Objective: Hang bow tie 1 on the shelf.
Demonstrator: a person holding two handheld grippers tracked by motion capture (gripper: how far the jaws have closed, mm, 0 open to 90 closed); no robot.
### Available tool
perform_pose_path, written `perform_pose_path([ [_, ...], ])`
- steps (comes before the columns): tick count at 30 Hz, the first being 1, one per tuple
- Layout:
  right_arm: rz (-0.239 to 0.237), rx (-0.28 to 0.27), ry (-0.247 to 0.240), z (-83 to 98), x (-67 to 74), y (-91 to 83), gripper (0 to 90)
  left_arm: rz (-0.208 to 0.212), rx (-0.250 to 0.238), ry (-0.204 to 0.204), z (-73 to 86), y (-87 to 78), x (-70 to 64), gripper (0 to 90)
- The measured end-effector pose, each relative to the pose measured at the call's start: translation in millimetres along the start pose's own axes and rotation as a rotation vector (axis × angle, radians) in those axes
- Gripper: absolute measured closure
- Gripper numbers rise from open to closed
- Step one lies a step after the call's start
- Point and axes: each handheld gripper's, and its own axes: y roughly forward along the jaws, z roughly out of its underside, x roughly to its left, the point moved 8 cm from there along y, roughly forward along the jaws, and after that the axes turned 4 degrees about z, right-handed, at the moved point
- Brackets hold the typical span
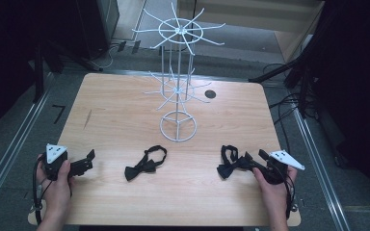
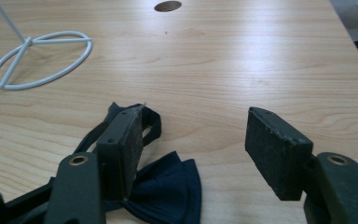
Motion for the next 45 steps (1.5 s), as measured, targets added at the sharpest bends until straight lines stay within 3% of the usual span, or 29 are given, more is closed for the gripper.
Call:
perform_pose_path([
  [6, -0.005, 0.023, -0.015, -0.2, 9.7, 7.5, 36.2, 0.002, 0.002, 0.004, 0.1, 0.1, -0.6, 0.0],
  [13, -0.003, 0.042, 0.014, -3.9, 15.9, 17.2, 33.3, 0.002, 0.002, 0.003, 0.1, 0.3, -0.6, 0.0],
  [19, 0.015, 0.057, -0.018, -4.2, 24.1, 27.3, 33.9, 0.003, 0.001, 0.003, 0.0, 0.2, -0.6, 0.0],
  [22, 0.017, 0.067, -0.011, -4.5, 25.2, 30.2, 34.2, 0.005, 0.002, 0.0, 0.1, 0.2, -0.7, 0.0],
  [28, -0.008, 0.112, -0.017, 1.7, 31.4, 36.7, 35.8, 0.005, 0.002, 0.002, 0.1, 0.2, -0.7, 0.0],
  [37, 0.029, 0.166, -0.023, 8.8, 29.4, 39.0, 48.4, 0.004, 0.002, 0.004, 0.1, 0.2, -0.7, 0.0],
  [40, 0.034, 0.169, -0.027, 10.0, 29.0, 38.8, 56.0, 0.003, 0.002, 0.003, 0.1, 0.2, -0.7, 0.0],
  [43, 0.05, 0.17, -0.037, 10.3, 28.6, 37.4, 69.8, 0.005, 0.003, 0.0, 0.1, 0.3, -0.7, 0.0],
  [45, 0.053, 0.174, -0.041, 10.9, 28.3, 37.3, 72.0, 0.006, 0.004, 0.0, 0.1, 0.3, -0.7, 0.0],
])
